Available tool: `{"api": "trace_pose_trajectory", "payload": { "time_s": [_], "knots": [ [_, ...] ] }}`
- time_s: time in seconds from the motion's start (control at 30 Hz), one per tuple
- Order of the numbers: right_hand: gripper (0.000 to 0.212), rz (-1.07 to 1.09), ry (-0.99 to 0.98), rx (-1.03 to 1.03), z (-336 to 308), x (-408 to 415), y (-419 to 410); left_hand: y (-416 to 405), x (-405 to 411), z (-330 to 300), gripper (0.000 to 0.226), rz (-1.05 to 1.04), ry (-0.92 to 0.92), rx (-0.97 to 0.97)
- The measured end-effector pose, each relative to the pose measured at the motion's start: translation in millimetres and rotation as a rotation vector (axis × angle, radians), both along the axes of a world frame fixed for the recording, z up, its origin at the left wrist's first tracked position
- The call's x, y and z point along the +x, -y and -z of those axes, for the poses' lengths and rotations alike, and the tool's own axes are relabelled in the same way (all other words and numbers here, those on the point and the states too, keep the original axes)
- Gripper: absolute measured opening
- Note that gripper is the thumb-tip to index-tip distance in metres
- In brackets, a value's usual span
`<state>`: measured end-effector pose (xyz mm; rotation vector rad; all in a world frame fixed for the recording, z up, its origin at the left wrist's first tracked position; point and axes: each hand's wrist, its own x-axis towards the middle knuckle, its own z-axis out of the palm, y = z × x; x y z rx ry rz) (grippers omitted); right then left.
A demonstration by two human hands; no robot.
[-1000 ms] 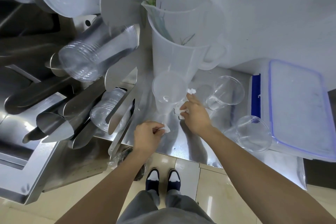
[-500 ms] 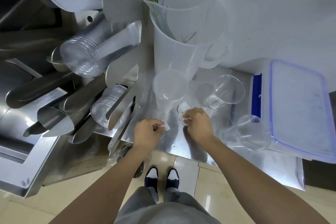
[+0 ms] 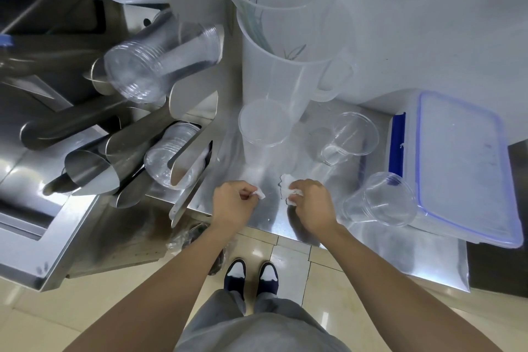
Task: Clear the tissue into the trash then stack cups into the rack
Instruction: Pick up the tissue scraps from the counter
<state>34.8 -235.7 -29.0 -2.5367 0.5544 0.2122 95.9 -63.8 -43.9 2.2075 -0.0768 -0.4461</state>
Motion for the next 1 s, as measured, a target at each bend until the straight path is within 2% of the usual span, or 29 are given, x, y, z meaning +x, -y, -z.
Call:
{"api": "trace_pose_trajectory", "payload": {
  "time_s": [0.17, 0.4, 0.67, 1.0],
  "knots": [
    [0.014, 0.103, 0.105, 0.181, 0, -13, -2, 1, -16, 0, 0.011, -0.030, -0.016, -0.084],
    [0.016, 0.119, 0.169, 0.240, 6, -39, -8, 0, -43, -9, 0.013, -0.086, -0.041, -0.152],
    [0.016, 0.207, 0.245, 0.467, 3, -47, -14, -10, -65, -13, 0.013, -0.265, -0.118, -0.300],
    [0.012, 0.162, 0.200, 0.543, 12, -49, -45, -42, -88, -18, 0.004, -0.411, -0.152, -0.370]
  ]
}}
